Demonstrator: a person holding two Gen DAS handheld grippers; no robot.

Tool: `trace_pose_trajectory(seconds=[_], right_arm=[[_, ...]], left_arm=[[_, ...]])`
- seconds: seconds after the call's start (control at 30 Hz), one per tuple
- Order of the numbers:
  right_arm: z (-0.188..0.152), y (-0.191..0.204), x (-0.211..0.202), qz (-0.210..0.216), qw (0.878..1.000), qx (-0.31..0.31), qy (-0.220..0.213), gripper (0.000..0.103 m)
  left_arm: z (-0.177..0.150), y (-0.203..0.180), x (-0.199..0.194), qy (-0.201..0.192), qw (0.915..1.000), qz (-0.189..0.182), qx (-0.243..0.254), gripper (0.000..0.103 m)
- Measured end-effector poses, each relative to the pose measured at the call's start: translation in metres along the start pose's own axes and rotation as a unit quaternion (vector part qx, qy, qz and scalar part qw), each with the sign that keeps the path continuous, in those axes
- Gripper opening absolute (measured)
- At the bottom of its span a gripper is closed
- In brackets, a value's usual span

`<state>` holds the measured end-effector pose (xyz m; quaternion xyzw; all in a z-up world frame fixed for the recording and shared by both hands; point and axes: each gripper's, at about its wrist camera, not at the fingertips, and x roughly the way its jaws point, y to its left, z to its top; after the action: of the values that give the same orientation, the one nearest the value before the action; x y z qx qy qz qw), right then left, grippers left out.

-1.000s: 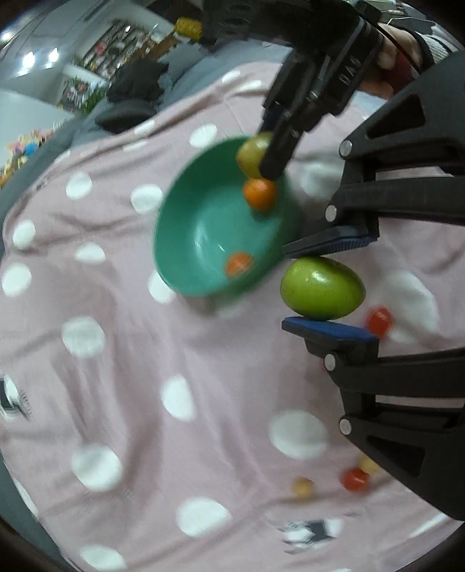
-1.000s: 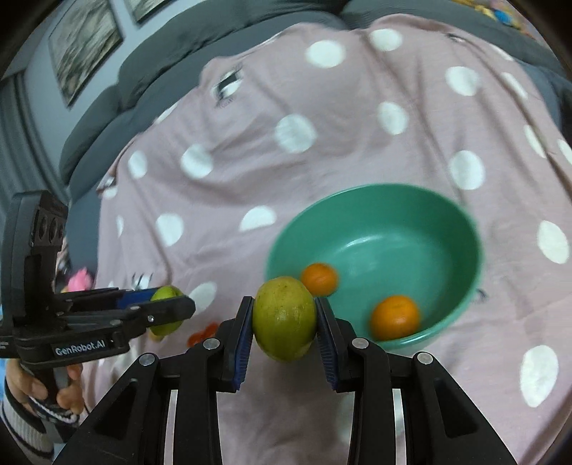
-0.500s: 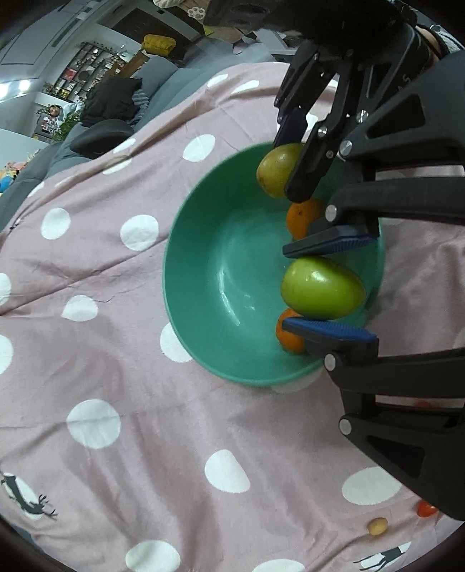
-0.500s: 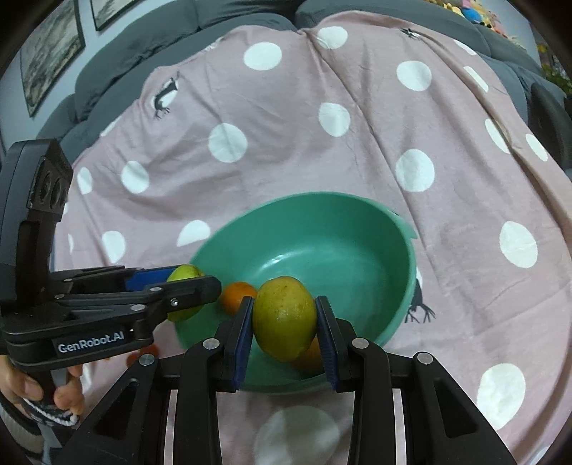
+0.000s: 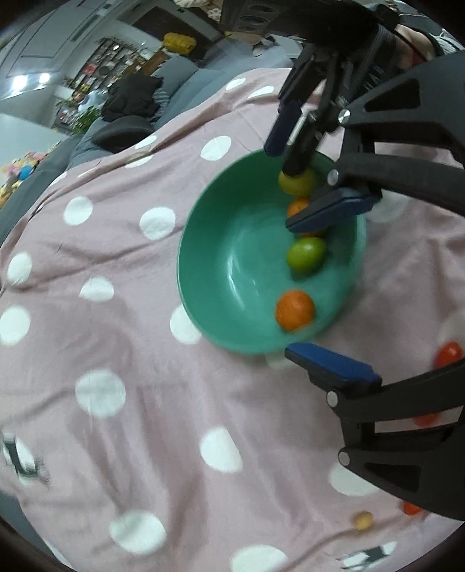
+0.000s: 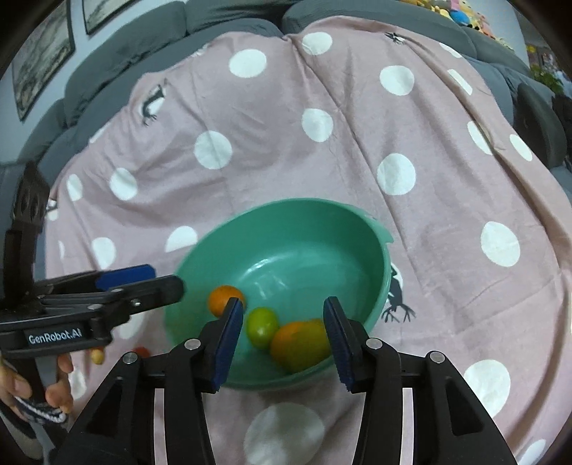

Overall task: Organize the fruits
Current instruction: 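Carry both fruits over the green bowl and open both tools to release them, then grasp the brown round fruit with the left tool while the right tool grasps the small yellow fruit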

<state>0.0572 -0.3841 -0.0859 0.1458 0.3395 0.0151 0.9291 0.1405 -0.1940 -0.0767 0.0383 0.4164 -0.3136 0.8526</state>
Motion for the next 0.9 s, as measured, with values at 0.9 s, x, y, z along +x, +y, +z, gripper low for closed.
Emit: trace_pose_trajectory(seconds=[0.9], right_arm=[[-0.073,0.138,-0.001,0.146,0.974,-0.129,0.112,0.047]], left_arm=[[-0.182,0.141,-0.119,0.020,0.9699,0.121,-0.210,0.065]])
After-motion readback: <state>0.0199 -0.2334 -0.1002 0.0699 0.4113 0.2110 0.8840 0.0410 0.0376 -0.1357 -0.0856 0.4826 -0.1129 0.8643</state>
